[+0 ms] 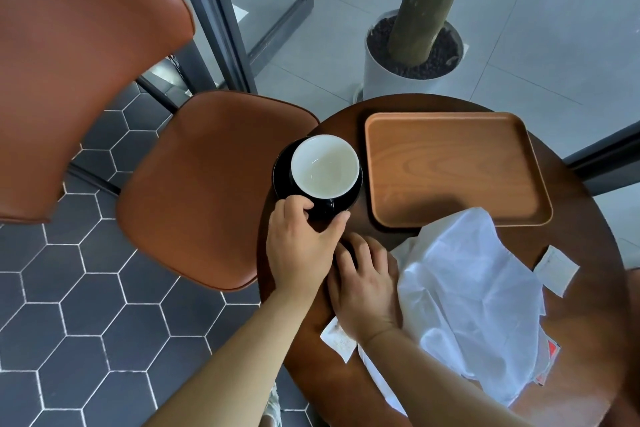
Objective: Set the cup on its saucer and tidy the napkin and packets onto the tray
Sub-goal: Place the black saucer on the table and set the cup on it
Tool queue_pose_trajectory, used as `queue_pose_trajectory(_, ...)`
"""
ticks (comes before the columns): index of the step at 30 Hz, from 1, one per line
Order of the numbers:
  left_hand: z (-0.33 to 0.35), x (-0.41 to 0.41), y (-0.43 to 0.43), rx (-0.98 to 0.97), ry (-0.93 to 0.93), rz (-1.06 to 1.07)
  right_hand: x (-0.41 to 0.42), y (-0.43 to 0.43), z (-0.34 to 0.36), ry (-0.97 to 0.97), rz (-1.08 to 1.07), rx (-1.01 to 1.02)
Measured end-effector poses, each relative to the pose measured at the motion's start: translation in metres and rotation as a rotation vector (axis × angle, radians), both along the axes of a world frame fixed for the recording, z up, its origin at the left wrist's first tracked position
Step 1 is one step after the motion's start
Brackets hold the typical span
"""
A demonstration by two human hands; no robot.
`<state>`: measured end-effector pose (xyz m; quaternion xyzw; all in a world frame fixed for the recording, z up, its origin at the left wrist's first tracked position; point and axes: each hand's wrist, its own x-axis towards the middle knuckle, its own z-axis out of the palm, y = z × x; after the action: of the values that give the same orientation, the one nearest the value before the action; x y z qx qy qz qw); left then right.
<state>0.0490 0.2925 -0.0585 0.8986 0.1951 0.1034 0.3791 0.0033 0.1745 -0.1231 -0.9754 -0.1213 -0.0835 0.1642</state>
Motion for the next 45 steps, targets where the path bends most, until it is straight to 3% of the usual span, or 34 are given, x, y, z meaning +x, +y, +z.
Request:
queue_pose_trajectory(20, -0.009, 0.002, 0.023, 0.011, -0.21, -0.031, 0.001, 0.0, 0.003, -0.008, -0.012, 0.014)
queue_pose_trajectory(45, -0.01, 0.008, 0.045, -0.041, -0.221, -0.041, 0.0, -0.001, 0.002, -0.016, -0.006, 0.026)
